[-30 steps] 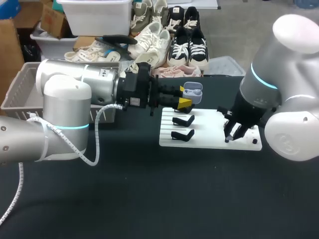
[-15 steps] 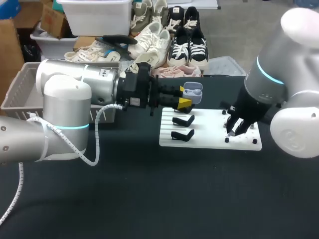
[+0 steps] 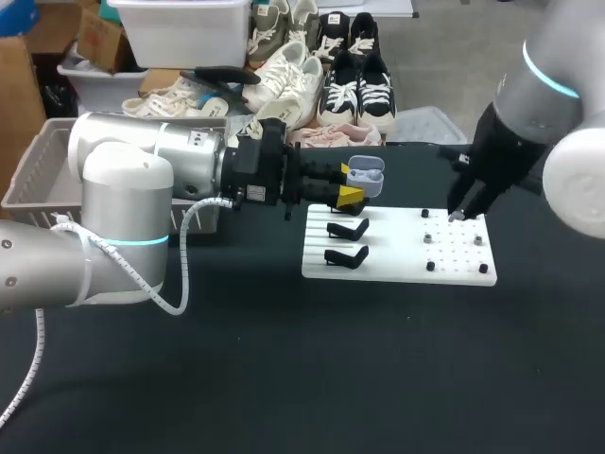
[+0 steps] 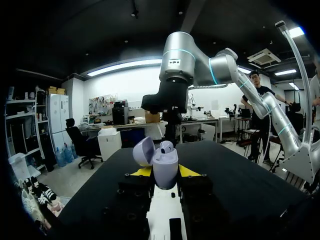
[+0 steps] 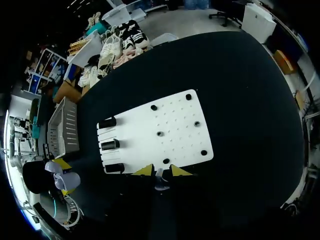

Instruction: Pick up each earbud case from the left stands, insert the matching earbuds, close the lid, and place the case in the box.

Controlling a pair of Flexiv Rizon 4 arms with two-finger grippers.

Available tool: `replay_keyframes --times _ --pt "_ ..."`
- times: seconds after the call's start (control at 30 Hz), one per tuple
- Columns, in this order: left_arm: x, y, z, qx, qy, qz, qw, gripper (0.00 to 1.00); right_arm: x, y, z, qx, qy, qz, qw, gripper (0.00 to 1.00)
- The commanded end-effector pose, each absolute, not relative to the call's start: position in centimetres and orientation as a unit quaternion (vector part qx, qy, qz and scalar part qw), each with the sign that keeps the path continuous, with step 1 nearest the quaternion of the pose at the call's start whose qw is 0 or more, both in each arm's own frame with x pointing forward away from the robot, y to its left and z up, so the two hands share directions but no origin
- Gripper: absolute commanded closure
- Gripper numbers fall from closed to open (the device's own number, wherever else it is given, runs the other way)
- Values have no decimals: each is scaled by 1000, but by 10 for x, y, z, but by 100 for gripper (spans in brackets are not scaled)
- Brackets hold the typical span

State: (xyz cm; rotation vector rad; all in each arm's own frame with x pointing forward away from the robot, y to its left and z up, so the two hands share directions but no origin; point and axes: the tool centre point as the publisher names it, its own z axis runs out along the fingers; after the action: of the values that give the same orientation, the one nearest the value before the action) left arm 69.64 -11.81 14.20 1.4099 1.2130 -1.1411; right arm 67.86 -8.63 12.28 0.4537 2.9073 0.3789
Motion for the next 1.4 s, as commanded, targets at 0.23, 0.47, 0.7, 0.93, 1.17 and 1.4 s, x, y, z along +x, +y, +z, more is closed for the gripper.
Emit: replay_keyframes --times 0.23,0.47,0.7,0.93,1.17,1.4 --pt "697 -118 142 573 493 -464 462 100 667 -60 217 74 987 126 72 100" --pt "697 -118 142 573 493 -464 462 100 666 -31 234 9 991 102 81 100" --pt "697 -118 142 573 493 -464 462 100 670 -2 239 -38 991 87 95 100" --pt "697 -118 142 573 493 -464 462 100 674 6 240 -47 990 90 100 100" --pt "697 -118 142 573 493 -464 462 100 674 6 240 -47 990 90 100 100" --pt "697 -118 142 573 493 -464 462 100 674 6 240 -47 990 90 100 100"
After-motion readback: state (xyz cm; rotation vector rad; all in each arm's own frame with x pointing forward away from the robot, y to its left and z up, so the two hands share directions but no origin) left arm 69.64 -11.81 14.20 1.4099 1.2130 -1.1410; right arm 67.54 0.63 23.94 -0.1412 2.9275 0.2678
